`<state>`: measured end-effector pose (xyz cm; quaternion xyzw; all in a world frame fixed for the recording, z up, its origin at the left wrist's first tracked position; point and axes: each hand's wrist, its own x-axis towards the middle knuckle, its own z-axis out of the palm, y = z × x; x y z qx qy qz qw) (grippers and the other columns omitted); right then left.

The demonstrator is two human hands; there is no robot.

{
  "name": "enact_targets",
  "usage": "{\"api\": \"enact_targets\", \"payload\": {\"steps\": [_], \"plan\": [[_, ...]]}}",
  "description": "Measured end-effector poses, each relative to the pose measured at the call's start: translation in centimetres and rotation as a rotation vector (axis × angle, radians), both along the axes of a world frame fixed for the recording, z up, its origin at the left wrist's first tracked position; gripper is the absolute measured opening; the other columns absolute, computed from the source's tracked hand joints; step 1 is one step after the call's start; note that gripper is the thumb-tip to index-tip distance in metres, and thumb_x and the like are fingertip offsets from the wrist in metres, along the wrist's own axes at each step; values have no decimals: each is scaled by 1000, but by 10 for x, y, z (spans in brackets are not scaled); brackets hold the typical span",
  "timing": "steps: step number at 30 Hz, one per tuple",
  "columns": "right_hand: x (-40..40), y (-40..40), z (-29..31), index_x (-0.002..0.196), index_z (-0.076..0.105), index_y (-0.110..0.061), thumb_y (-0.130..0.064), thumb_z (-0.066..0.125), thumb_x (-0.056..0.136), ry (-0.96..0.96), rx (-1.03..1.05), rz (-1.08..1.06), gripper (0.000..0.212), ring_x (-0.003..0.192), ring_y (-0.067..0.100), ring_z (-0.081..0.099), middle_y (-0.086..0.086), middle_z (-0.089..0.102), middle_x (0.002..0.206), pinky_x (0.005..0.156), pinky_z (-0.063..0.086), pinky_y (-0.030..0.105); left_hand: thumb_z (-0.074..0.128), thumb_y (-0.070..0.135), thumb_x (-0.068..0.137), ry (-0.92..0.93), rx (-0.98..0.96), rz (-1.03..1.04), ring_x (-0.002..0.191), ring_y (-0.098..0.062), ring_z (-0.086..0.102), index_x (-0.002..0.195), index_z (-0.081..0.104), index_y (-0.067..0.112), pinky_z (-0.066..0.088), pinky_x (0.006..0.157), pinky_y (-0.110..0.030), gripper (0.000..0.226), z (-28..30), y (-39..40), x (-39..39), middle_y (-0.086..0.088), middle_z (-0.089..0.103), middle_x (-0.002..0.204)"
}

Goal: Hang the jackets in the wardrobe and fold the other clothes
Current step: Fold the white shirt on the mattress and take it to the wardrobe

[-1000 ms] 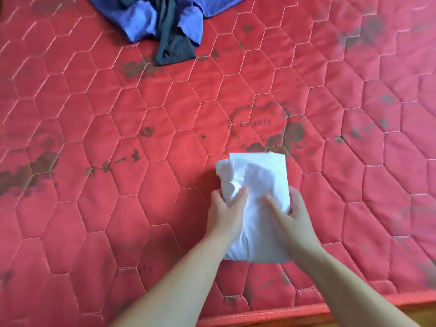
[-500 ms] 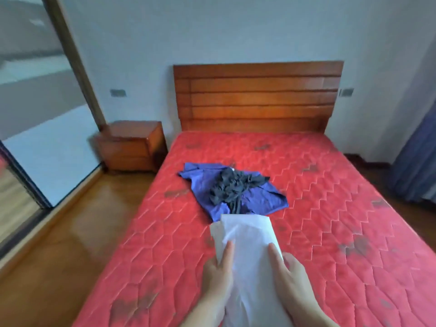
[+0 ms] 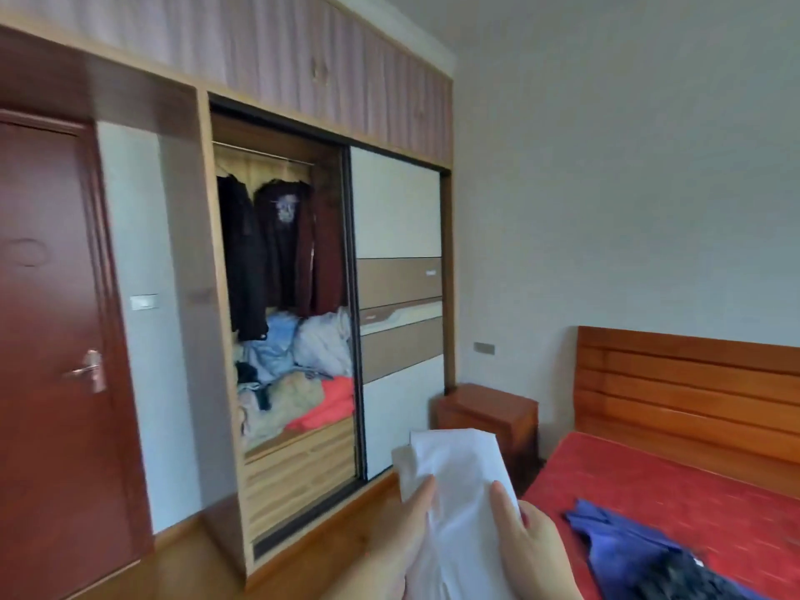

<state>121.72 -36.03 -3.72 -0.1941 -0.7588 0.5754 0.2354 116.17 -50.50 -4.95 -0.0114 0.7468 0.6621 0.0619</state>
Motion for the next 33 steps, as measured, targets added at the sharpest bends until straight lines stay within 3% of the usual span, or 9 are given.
{"api": "enact_targets", "payload": {"steps": [3, 8, 16, 18, 19, 21, 23, 25, 33], "plan": [[1, -56, -2, 78, 69, -5, -51, 49, 93, -34, 4, 154, 52, 79, 17, 60, 8, 69, 82, 68, 43, 30, 61, 44, 91, 5, 2, 171, 83, -10, 62, 88, 68, 17, 44, 66, -21, 28, 19, -63, 22, 0, 69, 97], [-4, -149, -13, 90, 70, -12, -60, 34, 94, -189, 105, 348, 60, 92, 19, 61, 4, 68, 96, 77, 42, 29, 52, 53, 89, 39, -40, 331, 102, -21, 62, 124, 61, 14, 49, 94, -33, 53, -2, -157, 21, -3, 67, 111], [-79, -322, -25, 92, 67, -7, -46, 43, 98, -205, 153, 467, 46, 90, 25, 50, 24, 65, 114, 72, 35, 26, 33, 54, 98, 143, -409, 467, 97, -27, 66, 93, 63, 14, 44, 73, -28, 50, -23, -324, -43, -11, 70, 94], [-117, -377, -36, 97, 59, 17, -47, 43, 98, -119, 122, 460, 67, 113, 32, 47, 43, 53, 111, 64, 43, 24, 24, 62, 93, 123, -501, 543, 102, -23, 64, 112, 61, 18, 48, 89, -33, 62, -38, -376, -77, -7, 69, 106], [-140, -404, -45, 101, 55, 20, -69, 33, 91, -137, 162, 486, 92, 121, 31, 44, 42, 52, 108, 58, 48, 24, 19, 66, 88, 130, -579, 573, 105, -22, 63, 119, 59, 16, 47, 94, -35, 72, -44, -402, -95, -6, 67, 112], [-176, -445, -54, 112, 63, -5, -98, 22, 60, -238, 63, 631, 114, 120, 22, 54, 20, 64, 112, 74, 50, 17, 19, 66, 87, 116, -641, 594, 101, -20, 63, 118, 58, 9, 48, 88, -32, 76, -56, -449, -129, -6, 64, 112], [-208, -470, -55, 127, 61, -13, -73, 33, 87, -262, 157, 593, 77, 123, 21, 53, 8, 61, 130, 100, 39, 23, 26, 57, 94, 79, -679, 576, 90, -22, 64, 112, 59, 5, 46, 74, -28, 64, -60, -484, -158, -6, 66, 102], [-241, -489, -56, 131, 57, -9, -57, 32, 97, -303, 229, 650, 63, 122, 23, 52, 10, 57, 134, 106, 36, 29, 28, 53, 97, 53, -705, 538, 90, -25, 65, 108, 60, 4, 42, 69, -28, 59, -64, -510, -190, -8, 68, 98], [-401, -507, -66, 96, 66, -14, -55, 27, 98, -314, 208, 605, 57, 82, 11, 60, 0, 66, 88, 66, 40, 26, 26, 46, 101, 74, -826, 315, 78, -23, 58, 78, 53, 14, 40, 68, -30, 48, -46, -528, -344, -3, 58, 79]]}}
